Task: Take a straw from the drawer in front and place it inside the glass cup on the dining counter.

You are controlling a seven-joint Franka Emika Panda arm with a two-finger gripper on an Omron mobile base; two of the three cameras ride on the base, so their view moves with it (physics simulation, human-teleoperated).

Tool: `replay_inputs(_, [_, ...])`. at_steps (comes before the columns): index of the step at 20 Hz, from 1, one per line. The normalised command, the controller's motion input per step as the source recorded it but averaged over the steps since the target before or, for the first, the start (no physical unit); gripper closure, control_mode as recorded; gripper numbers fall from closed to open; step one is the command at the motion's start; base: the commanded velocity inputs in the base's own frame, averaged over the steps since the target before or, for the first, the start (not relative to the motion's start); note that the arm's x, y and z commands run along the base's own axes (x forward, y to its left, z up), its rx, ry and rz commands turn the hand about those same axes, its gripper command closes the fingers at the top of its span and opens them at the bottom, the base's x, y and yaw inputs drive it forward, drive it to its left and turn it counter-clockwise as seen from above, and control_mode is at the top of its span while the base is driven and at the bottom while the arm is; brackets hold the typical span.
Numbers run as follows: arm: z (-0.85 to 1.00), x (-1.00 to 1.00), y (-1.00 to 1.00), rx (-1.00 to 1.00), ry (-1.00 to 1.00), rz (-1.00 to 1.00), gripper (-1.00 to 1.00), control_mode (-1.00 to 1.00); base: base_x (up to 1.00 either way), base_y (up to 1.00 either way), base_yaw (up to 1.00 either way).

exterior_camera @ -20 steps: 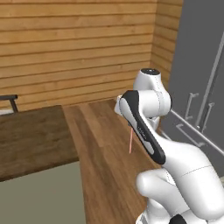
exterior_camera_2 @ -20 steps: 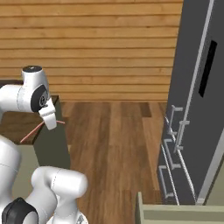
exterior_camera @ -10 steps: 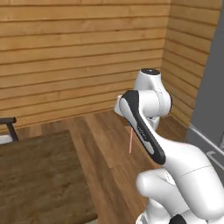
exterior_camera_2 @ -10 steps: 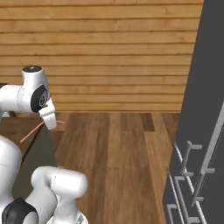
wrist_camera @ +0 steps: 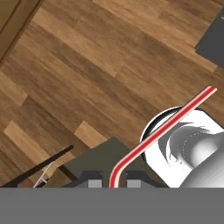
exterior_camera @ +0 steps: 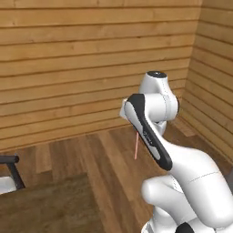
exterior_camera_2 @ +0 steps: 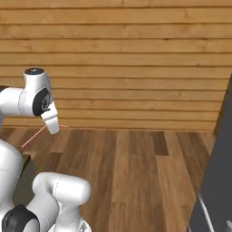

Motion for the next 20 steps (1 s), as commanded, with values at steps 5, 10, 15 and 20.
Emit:
replay_inputs(5, [0.00,0.00,0.00,0.00,0.00,0.00,1.00,1.00,1.00,-0.11,0.30])
replay_inputs(10, [0.00,0.00,0.00,0.00,0.00,0.00,1.00,1.00,1.00,-0.18,0.55])
replay_inputs(15, [0.00,0.00,0.00,0.00,0.00,0.00,1.00,1.00,1.00,-0.11,0.76])
replay_inputs(20, [0.00,0.00,0.00,0.00,0.00,0.00,1.00,1.00,1.00,-0.16,0.80])
